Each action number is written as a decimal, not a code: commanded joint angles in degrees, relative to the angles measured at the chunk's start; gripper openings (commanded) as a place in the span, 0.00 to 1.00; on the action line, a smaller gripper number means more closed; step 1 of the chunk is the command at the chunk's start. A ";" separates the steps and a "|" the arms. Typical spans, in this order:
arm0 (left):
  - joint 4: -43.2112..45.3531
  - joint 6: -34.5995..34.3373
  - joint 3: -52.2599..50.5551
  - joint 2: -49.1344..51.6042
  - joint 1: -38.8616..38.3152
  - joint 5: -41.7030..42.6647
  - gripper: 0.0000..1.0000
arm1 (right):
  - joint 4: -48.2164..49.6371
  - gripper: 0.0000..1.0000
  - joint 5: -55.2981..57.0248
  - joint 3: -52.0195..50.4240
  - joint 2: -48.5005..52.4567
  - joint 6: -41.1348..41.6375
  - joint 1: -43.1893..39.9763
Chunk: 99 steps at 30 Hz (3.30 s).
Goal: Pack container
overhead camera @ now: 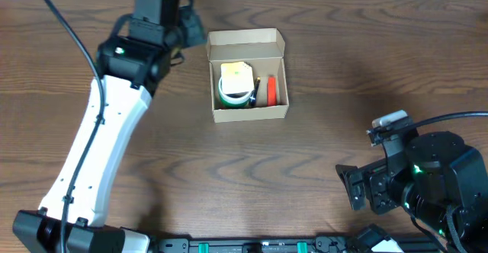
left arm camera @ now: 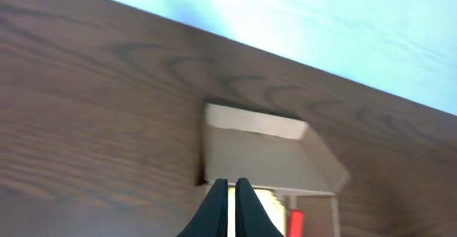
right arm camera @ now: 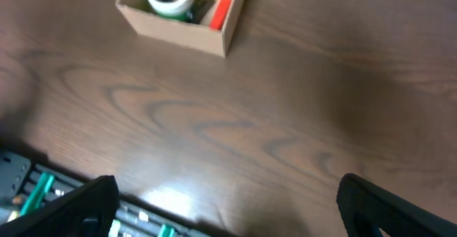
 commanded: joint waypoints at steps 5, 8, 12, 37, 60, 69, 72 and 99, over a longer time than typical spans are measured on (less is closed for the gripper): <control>-0.11 2.93 0.79 4.83 7.98 15.37 0.06 | 9.01 0.99 -2.75 0.00 0.44 0.44 0.02; -0.33 3.74 0.76 8.50 9.86 19.04 0.06 | 11.04 0.99 -2.75 0.00 0.52 0.42 0.02; 0.61 3.74 0.79 13.46 11.26 21.53 0.06 | 13.14 0.99 -1.29 -0.04 0.50 0.15 0.02; 13.00 3.08 0.90 28.57 11.72 23.71 0.06 | 62.86 0.02 -25.77 -12.09 49.72 16.92 -26.18; 17.81 -13.68 10.16 45.16 12.61 43.34 0.06 | 87.54 0.01 -45.40 -2.60 80.41 37.73 -24.46; 19.32 -15.98 10.19 45.16 12.63 51.69 0.06 | 89.72 0.02 -47.71 0.63 81.05 37.94 -23.69; 21.70 -15.78 10.27 45.16 12.87 55.49 0.05 | 92.78 0.02 -51.30 0.63 81.05 37.90 -23.82; 28.30 -5.16 15.54 36.44 13.44 67.84 0.06 | 111.97 0.02 -78.95 1.53 78.58 35.58 -28.22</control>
